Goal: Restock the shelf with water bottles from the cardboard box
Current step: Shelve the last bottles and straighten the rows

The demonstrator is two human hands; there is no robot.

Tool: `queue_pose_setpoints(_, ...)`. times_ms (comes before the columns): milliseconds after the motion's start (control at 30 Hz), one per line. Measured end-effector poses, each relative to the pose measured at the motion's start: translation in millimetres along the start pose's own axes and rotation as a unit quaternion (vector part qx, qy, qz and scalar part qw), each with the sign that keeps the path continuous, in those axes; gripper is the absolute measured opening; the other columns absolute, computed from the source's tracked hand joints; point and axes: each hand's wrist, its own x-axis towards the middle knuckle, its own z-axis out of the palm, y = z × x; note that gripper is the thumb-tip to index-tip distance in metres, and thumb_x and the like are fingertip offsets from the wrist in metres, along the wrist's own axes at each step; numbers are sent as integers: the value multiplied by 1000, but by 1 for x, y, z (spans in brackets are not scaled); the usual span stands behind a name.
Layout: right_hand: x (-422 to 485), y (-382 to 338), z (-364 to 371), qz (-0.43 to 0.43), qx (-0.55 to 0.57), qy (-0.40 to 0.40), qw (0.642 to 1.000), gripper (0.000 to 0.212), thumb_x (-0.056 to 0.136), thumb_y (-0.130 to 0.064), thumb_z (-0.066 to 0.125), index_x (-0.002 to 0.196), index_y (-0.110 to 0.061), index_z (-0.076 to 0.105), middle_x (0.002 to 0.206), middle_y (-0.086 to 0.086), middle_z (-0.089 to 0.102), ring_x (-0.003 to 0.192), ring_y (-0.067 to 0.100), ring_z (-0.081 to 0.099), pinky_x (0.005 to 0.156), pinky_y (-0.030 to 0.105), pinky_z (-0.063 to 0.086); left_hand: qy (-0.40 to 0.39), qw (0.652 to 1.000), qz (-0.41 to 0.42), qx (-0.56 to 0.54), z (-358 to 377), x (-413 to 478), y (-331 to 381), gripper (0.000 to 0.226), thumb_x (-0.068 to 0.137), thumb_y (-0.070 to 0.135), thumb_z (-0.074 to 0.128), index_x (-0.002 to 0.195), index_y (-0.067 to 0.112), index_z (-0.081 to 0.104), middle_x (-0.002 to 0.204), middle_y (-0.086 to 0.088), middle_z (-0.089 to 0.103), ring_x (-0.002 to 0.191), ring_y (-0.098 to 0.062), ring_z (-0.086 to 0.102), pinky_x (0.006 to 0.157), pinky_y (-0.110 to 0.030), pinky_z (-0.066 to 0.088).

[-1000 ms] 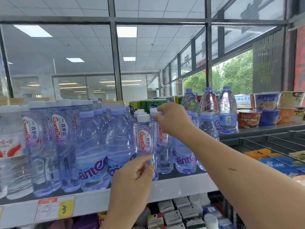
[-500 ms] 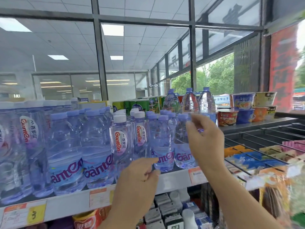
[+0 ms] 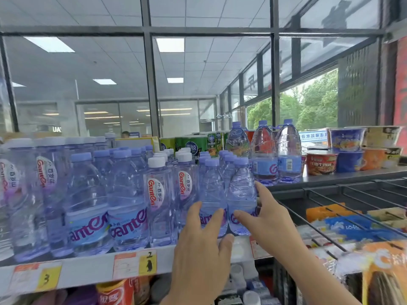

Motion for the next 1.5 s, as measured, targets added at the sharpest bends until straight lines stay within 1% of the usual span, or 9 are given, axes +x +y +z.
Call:
queue_pose_setpoints(100, -1, -1, 1, -7, -2, 1, 1000, 64, 79, -37, 73, 128, -54, 35, 83, -34, 66, 71, -10, 62, 55, 18, 45, 7, 1000, -1, 20, 4, -1, 1, 65, 92, 57, 46, 151, 49, 19, 156, 19, -8, 137, -16, 34, 107, -33, 38)
queue_pose_setpoints(333, -1, 3, 2, -13, -16, -22, 1000, 83, 85, -40, 70, 152, -36, 21, 93, -15, 70, 76, 2, 64, 63, 25, 52, 15, 999, -13, 31, 11, -2, 2, 67, 92, 53, 49, 151, 49, 16, 158, 13, -4, 139, -18, 29, 111, -35, 35)
queue_pose_setpoints(633, -7, -1, 5, 11, -77, 3, 997, 93, 85, -44, 70, 155, -30, 11, 83, -4, 68, 69, 16, 60, 58, 34, 48, 43, 998, 23, -32, -23, -31, -30, 51, 92, 41, 53, 143, 36, 47, 158, 13, 22, 139, -9, 33, 111, -28, 34)
queue_pose_setpoints(767, -12, 1, 13, 9, -97, 54, 994, 90, 82, -39, 74, 152, -25, 19, 124, 10, 65, 106, 35, 62, 80, 45, 51, 61, 998, 6, -29, -64, -57, -68, 44, 90, 34, 55, 134, 30, 60, 150, 6, 42, 133, -11, 44, 107, -23, 34)
queue_pose_setpoints(867, -22, -10, 18, -4, -79, 87, 993, 71, 79, -29, 75, 139, -21, 38, 129, 10, 60, 117, 34, 57, 94, 53, 49, 86, 996, -8, -14, -99, -76, -101, 38, 87, 31, 58, 124, 28, 67, 140, 3, 54, 126, -13, 51, 105, -19, 34)
queue_pose_setpoints(1000, -50, -27, 46, -42, -124, 165, 978, 65, 82, -33, 71, 137, -10, 44, 138, 18, 46, 129, 39, 42, 106, 57, 38, 83, 995, -61, 3, -141, -100, -162, 46, 95, 40, 57, 140, 37, 51, 147, 18, 41, 137, -3, 34, 113, -21, 30)
queue_pose_setpoints(1167, -73, -25, 89, -35, -137, 114, 983, 77, 83, -72, 41, 144, -25, 37, 147, 5, 39, 135, 30, 38, 107, 53, 38, 100, 983, -151, -8, -196, -116, -239, 55, 98, 47, 48, 150, 38, 33, 156, 19, 29, 143, -3, 25, 115, -25, 27)
queue_pose_setpoints(1333, -74, -27, 114, -25, -153, 35, 987, 79, 81, -56, 50, 151, -52, 15, 158, -3, 28, 146, 25, 26, 109, 60, 35, 138, 972, -185, -41, -244, -90, -294, 67, 99, 49, 45, 157, 27, 18, 165, 9, 11, 151, -8, 8, 115, -24, 12)
queue_pose_setpoints(1500, -86, -72, 120, 8, -133, -12, 991, 68, 78, -69, 43, 136, -74, 6, 159, -13, 21, 148, 16, 19, 112, 48, 31, 82, 969, -207, -105, -253, -61, -313, 65, 98, 55, 44, 155, 36, 20, 166, 6, -4, 152, -14, 6, 119, -38, 16)
